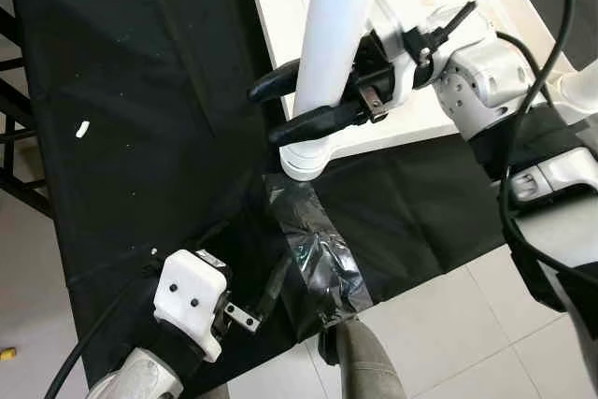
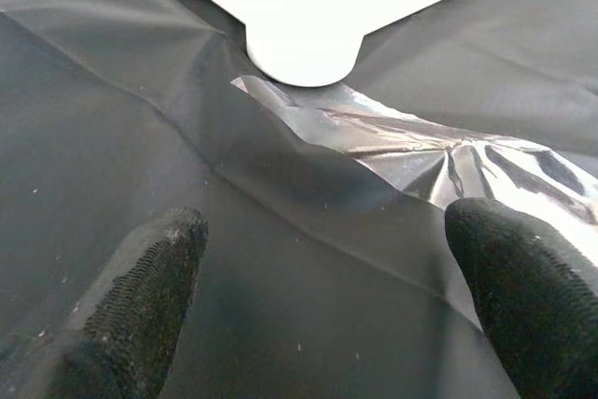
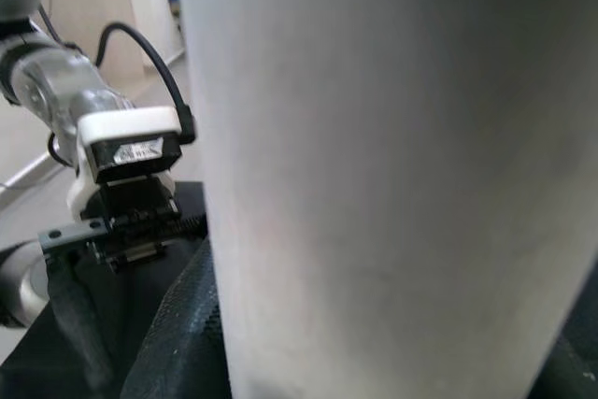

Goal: Building children table

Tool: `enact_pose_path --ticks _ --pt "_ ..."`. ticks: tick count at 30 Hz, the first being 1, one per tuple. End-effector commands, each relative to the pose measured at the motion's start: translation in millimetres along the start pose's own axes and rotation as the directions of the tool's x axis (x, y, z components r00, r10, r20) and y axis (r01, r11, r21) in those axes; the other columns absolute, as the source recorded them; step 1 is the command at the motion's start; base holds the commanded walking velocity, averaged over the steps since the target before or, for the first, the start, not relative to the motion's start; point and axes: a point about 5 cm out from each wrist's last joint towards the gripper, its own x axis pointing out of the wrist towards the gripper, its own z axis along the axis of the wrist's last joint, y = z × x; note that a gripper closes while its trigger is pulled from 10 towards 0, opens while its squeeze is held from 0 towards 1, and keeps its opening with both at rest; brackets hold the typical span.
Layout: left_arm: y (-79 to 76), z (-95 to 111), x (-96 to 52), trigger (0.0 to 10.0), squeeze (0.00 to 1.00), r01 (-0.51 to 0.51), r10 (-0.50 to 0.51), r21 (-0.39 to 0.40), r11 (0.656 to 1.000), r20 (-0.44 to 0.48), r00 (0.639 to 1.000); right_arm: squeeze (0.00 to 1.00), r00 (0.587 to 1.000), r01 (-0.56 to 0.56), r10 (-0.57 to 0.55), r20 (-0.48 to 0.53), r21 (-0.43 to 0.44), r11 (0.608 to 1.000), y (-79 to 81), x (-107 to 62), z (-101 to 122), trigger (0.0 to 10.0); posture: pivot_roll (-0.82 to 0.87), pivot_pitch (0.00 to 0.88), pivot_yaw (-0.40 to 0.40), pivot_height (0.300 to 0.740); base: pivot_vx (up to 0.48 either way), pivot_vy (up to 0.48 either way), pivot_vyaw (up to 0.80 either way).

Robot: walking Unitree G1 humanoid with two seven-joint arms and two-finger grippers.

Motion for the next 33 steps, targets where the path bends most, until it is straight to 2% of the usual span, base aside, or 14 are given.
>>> enact_pose_path --ticks 1,8,16,23,33 --pt "-3.4 -8 -2.5 10.0 0.0 0.006 -0.008 -0.032 0.999 -0.041 0.999 0.0 0.987 0.005 0.021 -0.159 0.157 0.988 14.7 -5.5 -44 10.0 -0.01 0.53 -0.056 0.74 0.0 0.0 0.0" --pt "-3.6 -8 -2.1 10.0 0.0 0.004 -0.005 -0.031 1.0 -0.038 0.999 0.0 0.988 0.013 0.013 -0.156 0.167 0.986 9.6 -4.4 -39 10.0 -0.01 0.529 -0.063 0.74 0.0 0.0 0.0" --pt "-3.4 -7 -2.0 10.0 0.0 0.003 -0.004 -0.03 1.0 -0.037 0.999 0.0 0.993 0.037 -0.012 -0.12 0.207 0.978 13.1 -6.2 -45 10.0 -0.01 0.53 -0.059 0.74 0.0 0.0 0.0" --pt "-2.3 -8 -1.5 10.0 0.0 0.007 -0.008 -0.03 1.0 -0.037 0.999 0.0 0.993 0.086 -0.065 -0.096 0.244 0.966 23.1 -9.8 -53 10.0 -0.01 0.529 -0.048 0.74 0.0 0.0 0.0" --pt "-1.6 -9 -0.3 10.0 0.0 0.006 -0.007 -0.03 1.0 -0.037 0.999 0.0 0.988 0.137 -0.113 -0.105 0.26 0.956 23.1 -11.3 -55 10.0 -0.01 0.52 -0.047 0.74 0.0 0.0 0.0"
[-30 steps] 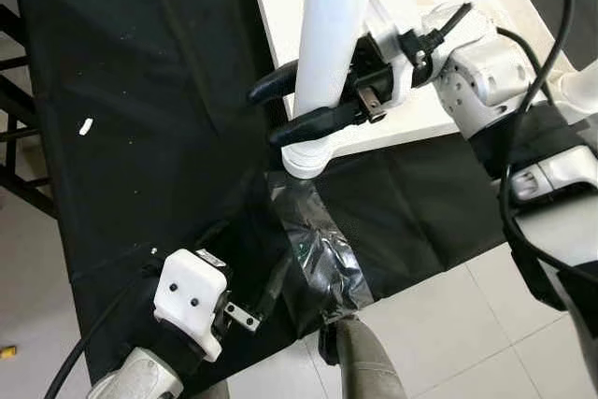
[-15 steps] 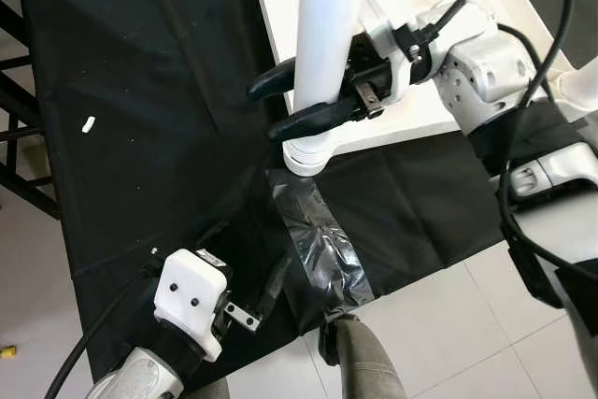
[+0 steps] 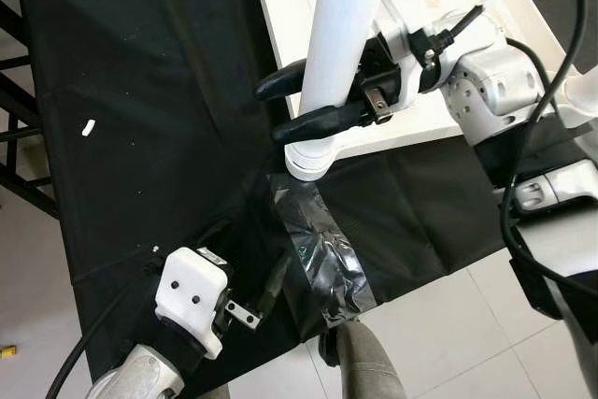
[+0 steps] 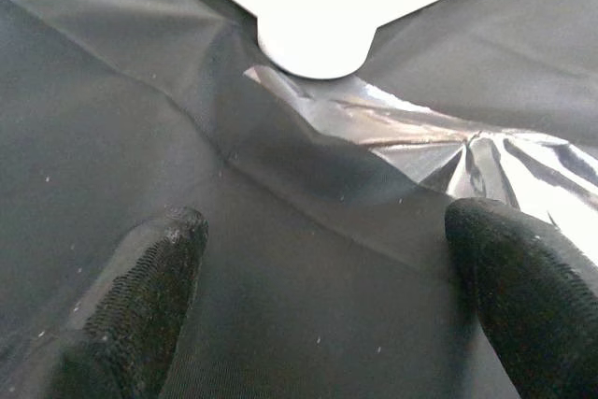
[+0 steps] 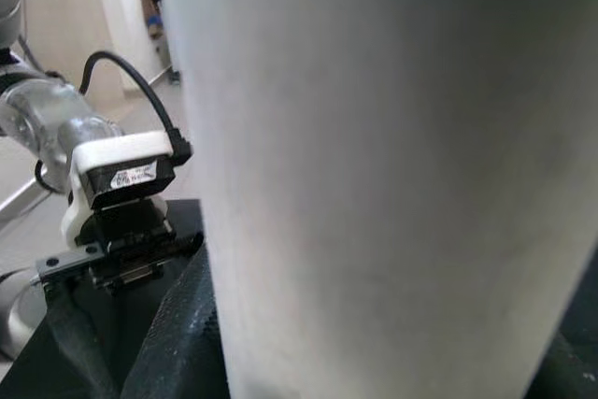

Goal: Building children table

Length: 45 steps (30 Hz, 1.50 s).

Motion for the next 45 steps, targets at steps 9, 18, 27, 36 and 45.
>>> enact_pose_path --ticks 9,18,27,36,45 --pt "14.6 1 -0.3 10.0 0.0 -0.092 0.092 -0.035 0.995 0.014 0.996 0.0 0.81 0.536 -0.409 -0.42 0.248 0.807 18.1 -1.9 -79 10.0 -0.03 0.497 -0.09 0.74 0.0 0.0 0.0" --pt "89.1 42 4.9 10.0 0.0 -0.299 0.277 0.121 0.946 0.172 0.945 0.0 0.444 0.896 -0.769 -0.46 0.232 0.379 67.5 26.0 -93 10.0 0.01 0.432 -0.058 0.74 0.0 0.0 0.0" --pt "113.1 71 27.6 10.0 0.0 -0.311 0.261 0.125 0.942 0.306 0.915 0.0 0.361 0.932 -0.814 -0.456 0.194 0.305 68.1 52.7 -91 10.0 0.02 0.332 -0.041 0.74 0.0 0.0 0.0" --pt "134.8 100 39.8 10.0 0.0 -0.286 0.249 0.032 0.958 0.406 0.879 0.0 0.41 0.912 -0.85 -0.33 0.163 0.376 65.5 67.2 -81 10.0 0.04 0.256 -0.03 0.74 0.0 0.0 0.0" --pt "141.8 133 51.4 10.0 0.0 -0.119 0.088 0.036 0.992 0.467 0.88 0.0 0.512 0.859 -0.82 -0.254 0.146 0.491 72.4 86.2 -81 10.0 0.04 0.201 -0.018 0.74 0.0 0.0 0.0"
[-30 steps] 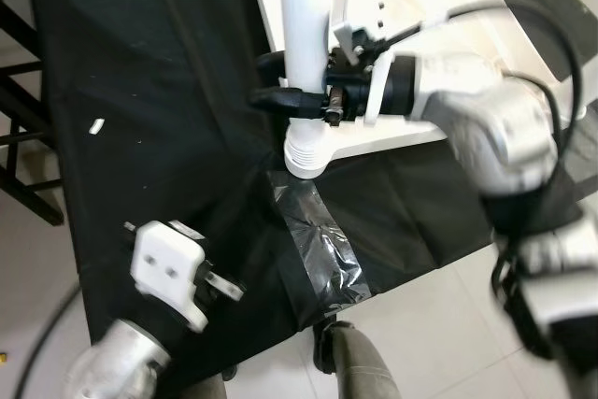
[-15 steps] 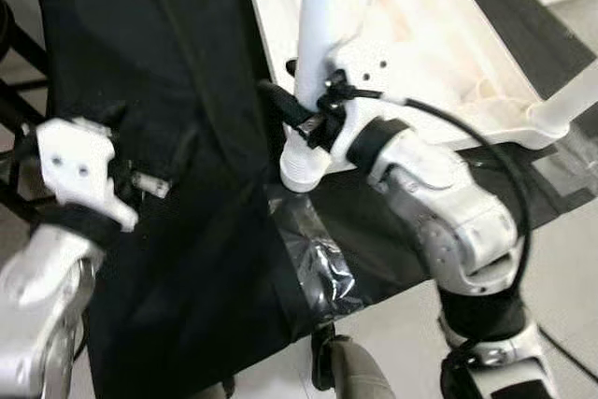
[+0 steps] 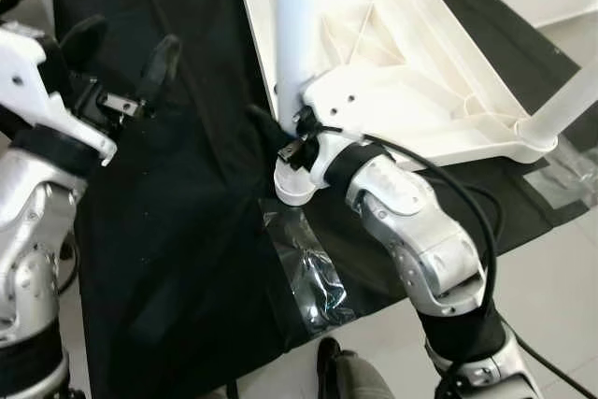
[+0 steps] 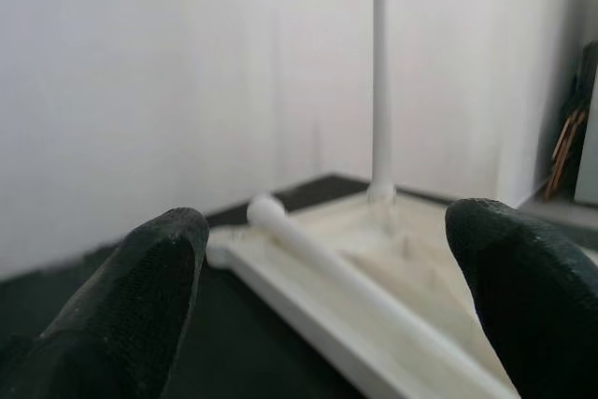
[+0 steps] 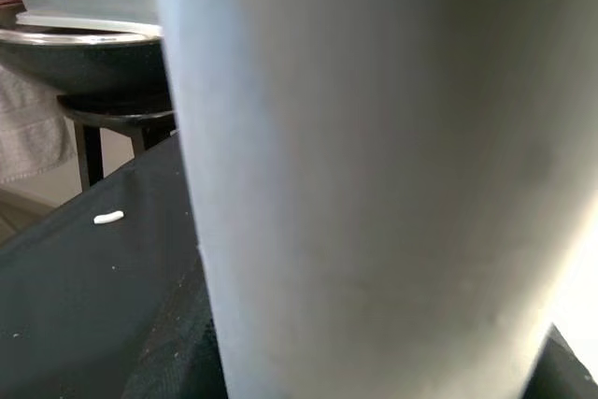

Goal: Building children table

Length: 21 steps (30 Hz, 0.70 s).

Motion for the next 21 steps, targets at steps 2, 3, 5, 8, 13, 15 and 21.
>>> enact_pose_path --ticks 2,3,5,8,13,15,21 --pt "-1.4 3 0.8 10.0 0.0 0.073 -0.074 -0.028 0.997 -0.011 0.997 0.0 0.992 -0.071 0.076 -0.098 0.054 0.996 15.6 -0.5 -27 10.0 0.04 0.195 -0.016 0.74 0.0 0.0 0.0" --pt "-4.1 4 0.9 10.0 0.0 0.112 -0.112 -0.046 0.993 -0.012 0.994 0.0 0.994 -0.049 0.055 -0.099 0.06 0.997 12.7 -0.7 -29 10.0 0.05 0.19 -0.015 0.74 0.0 0.0 0.0" --pt "-7.3 6 0.4 10.0 0.0 0.162 -0.163 -0.069 0.984 -0.009 0.987 0.0 0.997 -0.007 0.013 -0.075 0.079 0.997 6.1 -1.1 -30 10.0 0.05 0.186 -0.014 0.74 0.0 0.0 0.0" --pt "-7.5 7 0.4 10.0 0.0 0.173 -0.174 -0.079 0.982 -0.005 0.985 0.0 0.998 0.015 -0.01 -0.055 0.091 0.996 1.4 -0.6 -29 10.0 0.05 0.178 -0.011 0.74 0.0 0.0 0.0" --pt "-10.4 9 1.3 10.0 0.0 0.242 -0.241 -0.132 0.961 0.019 0.97 0.0 0.992 0.047 -0.066 0.109 0.164 0.985 -19.0 5.2 -4 10.0 0.05 0.155 -0.007 0.74 0.0 0.0 0.0" --pt "-13.2 10 1.5 10.0 0.0 0.266 -0.265 -0.137 0.954 0.026 0.964 0.0 0.983 0.054 -0.084 0.165 0.18 0.982 -27.8 6.2 8 10.0 0.06 0.152 -0.007 0.74 0.0 0.0 0.0" --pt "-26.5 10 9.2 10.0 0.0 0.319 -0.315 -0.168 0.933 0.053 0.948 0.0 0.966 0.058 -0.082 0.247 0.103 0.993 -38.8 10.0 30 10.0 0.06 0.131 -0.009 0.74 0.0 0.0 0.0"
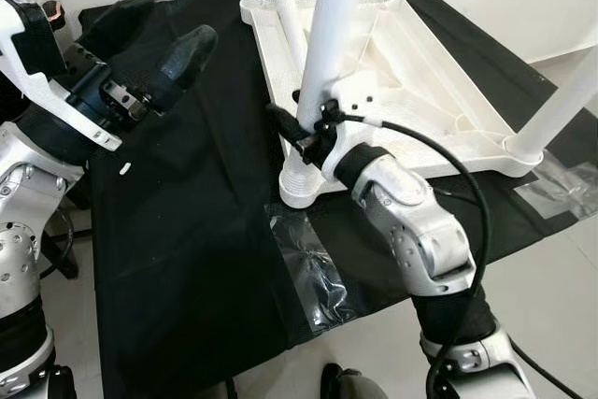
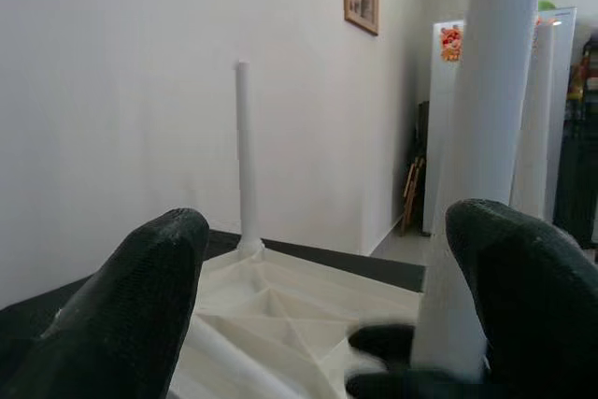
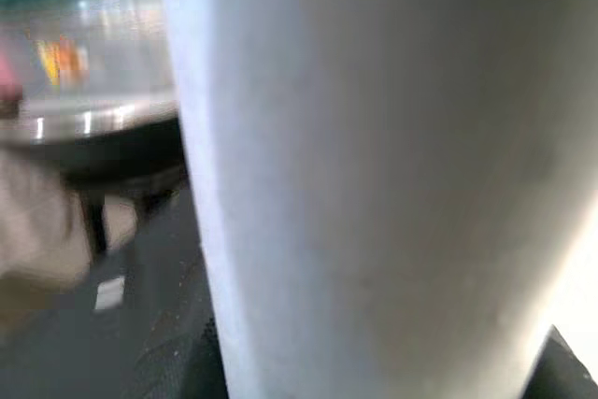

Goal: Building children table

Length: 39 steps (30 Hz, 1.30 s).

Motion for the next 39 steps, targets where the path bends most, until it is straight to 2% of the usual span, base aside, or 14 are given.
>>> enact_pose_path --ticks 1,2,3,5,10,17,20,22,24,34,35,37,38,39 --pt "-12.6 -4 9.4 10.0 0.0 0.062 -0.062 -0.007 0.998 -0.002 0.998 0.0 0.992 -0.051 0.059 0.109 -0.077 0.996 6.1 3.9 24 10.0 0.06 0.12 -0.008 0.74 0.0 0.0 0.0" --pt "-12.6 -4 9.4 10.0 0.0 0.062 -0.062 -0.007 0.998 -0.002 0.998 0.0 0.992 -0.051 0.059 0.109 -0.077 0.996 6.1 3.9 24 10.0 0.06 0.12 -0.008 0.74 0.0 0.0 0.0" --pt "-17.2 -8 14.3 10.0 0.0 0.077 -0.077 -0.006 0.997 -0.009 0.997 0.0 0.99 -0.073 0.085 0.116 -0.106 0.992 8.9 5.8 27 10.0 0.06 0.119 -0.008 0.74 0.0 0.0 0.0" --pt "-22.2 -14 22.2 10.0 0.0 0.089 -0.089 -0.004 0.996 -0.006 0.996 0.0 0.983 -0.117 0.131 0.128 -0.108 0.987 15.8 9.3 32 10.0 0.06 0.114 -0.008 0.74 0.0 0.0 0.0" --pt "-26.7 -19 31.9 10.0 0.0 0.123 -0.122 -0.017 0.992 0.008 0.992 0.0 0.978 -0.177 0.187 0.093 -0.104 0.979 24.9 13.1 28 10.0 0.05 0.1 -0.001 0.74 0.0 0.0 0.0" --pt "-32.8 -15 39.2 10.0 0.0 0.186 -0.185 -0.029 0.982 0.05 0.982 0.0 0.983 -0.18 0.176 -0.047 -0.114 0.977 21.6 12.0 4 10.0 0.05 0.094 0.0 0.74 0.0 0.0 0.0" --pt "-34.6 -15 40.6 10.0 0.0 0.202 -0.201 -0.025 0.979 0.054 0.978 0.0 0.982 -0.183 0.175 -0.07 -0.123 0.975 21.0 11.3 1 10.0 0.05 0.093 -0.002 0.74 0.0 0.0 0.0" --pt "-36.3 -14 41.9 10.0 0.0 0.213 -0.212 -0.016 0.977 0.055 0.976 0.0 0.978 -0.195 0.183 -0.101 -0.12 0.973 21.9 10.5 -3 10.0 0.05 0.092 -0.002 0.74 0.0 0.0 0.0" --pt "-40.3 -13 46.3 10.0 0.0 0.236 -0.237 0.018 0.972 0.058 0.97 0.0 0.964 -0.216 0.195 -0.182 -0.107 0.97 24.4 7.7 -15 10.0 0.05 0.089 -0.007 0.74 0.0 0.0 0.0" --pt "-42.2 -12 56.2 10.0 0.0 0.253 -0.255 0.053 0.966 0.055 0.965 0.0 0.938 -0.268 0.225 -0.264 -0.137 0.954 30.0 2.8 -27 10.0 0.05 0.087 -0.005 0.74 0.0 0.0 0.0" --pt "-40.7 -13 58.9 9.1 0.0 0.261 -0.263 0.056 0.964 0.03 0.964 0.0 0.935 -0.277 0.225 -0.275 -0.168 0.946 29.2 2.2 -27 10.0 0.05 0.087 -0.005 0.74 0.0 0.0 0.0" --pt "-39.8 -14 59.8 9.1 0.0 0.263 -0.264 0.058 0.963 0.018 0.964 0.0 0.934 -0.28 0.223 -0.277 -0.186 0.942 28.5 2.2 -27 10.0 0.05 0.088 -0.002 0.74 0.0 0.0 0.0" --pt "-37.8 -15 61.1 0.0 0.0 0.256 -0.257 0.049 0.965 0.002 0.966 0.0 0.933 -0.284 0.222 -0.282 -0.204 0.937 27.7 1.9 -26 10.0 0.04 0.088 -0.001 0.74 0.0 0.0 0.0" --pt "-37.8 -15 61.1 0.0 0.0 0.256 -0.257 0.049 0.965 0.002 0.966 0.0 0.933 -0.284 0.222 -0.282 -0.204 0.937 27.7 1.9 -26 10.0 0.04 0.088 -0.001 0.74 0.0 0.0 0.0"
